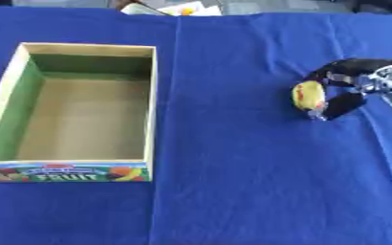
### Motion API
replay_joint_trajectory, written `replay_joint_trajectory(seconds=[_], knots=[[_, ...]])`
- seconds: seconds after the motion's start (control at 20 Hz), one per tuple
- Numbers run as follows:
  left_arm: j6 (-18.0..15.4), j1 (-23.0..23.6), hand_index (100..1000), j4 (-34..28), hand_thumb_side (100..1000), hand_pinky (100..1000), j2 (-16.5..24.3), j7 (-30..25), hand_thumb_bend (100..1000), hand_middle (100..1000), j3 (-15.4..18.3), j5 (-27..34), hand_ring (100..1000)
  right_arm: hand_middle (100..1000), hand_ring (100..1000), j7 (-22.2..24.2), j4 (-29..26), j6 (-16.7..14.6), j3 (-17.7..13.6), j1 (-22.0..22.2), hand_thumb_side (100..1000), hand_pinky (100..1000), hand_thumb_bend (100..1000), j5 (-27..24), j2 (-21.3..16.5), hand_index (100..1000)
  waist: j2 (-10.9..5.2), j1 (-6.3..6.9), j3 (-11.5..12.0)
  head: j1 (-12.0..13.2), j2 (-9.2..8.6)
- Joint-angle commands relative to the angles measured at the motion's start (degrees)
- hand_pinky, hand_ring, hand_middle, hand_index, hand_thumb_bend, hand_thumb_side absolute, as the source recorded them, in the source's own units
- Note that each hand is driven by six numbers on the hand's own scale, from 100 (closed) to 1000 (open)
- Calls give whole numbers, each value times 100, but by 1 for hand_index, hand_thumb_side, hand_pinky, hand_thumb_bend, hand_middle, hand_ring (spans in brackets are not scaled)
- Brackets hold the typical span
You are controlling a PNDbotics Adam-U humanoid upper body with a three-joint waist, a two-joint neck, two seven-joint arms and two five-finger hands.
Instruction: Pick up objects on the table and place them in the box.
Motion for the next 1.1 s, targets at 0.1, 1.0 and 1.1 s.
replay_joint_trajectory(seconds=[0.1,1.0,1.1], knots=[[12,-39,949,-98,1000,671,82,-4,100,910,12,-22,901,750,786,-98,95,4,-22,-67,556,793,233,25,-77,991,-84,5,3,-19,-51],[28,-36,948,-98,1000,671,95,-19,100,908,18,-14,902,636,691,-656,-355,289,-26,17,291,734,100,-302,-142,722,-128,-15,-5,-11,-32],[31,-36,948,-98,1000,671,99,-21,100,908,18,-9,902,630,685,-679,-419,337,-66,29,216,733,100,-323,-169,716,-142,-20,-14,-8,-34]])
